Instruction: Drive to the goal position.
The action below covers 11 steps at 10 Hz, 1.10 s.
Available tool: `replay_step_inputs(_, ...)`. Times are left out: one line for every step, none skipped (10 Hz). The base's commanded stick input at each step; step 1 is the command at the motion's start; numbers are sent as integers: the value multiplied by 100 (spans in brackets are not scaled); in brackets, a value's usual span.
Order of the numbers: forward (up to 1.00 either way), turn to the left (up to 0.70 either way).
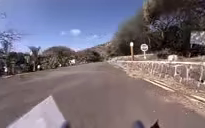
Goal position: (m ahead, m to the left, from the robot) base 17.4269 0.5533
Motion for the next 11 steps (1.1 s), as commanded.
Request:
replay_step_inputs(50,0)
replay_step_inputs(50,-5)
replay_step_inputs(50,-17)
replay_step_inputs(50,-30)
replay_step_inputs(50,-42)
replay_step_inputs(50,0)
replay_step_inputs(50,0)
replay_step_inputs(50,0)
replay_step_inputs(50,0)
replay_step_inputs(50,0)
replay_step_inputs(50,0)
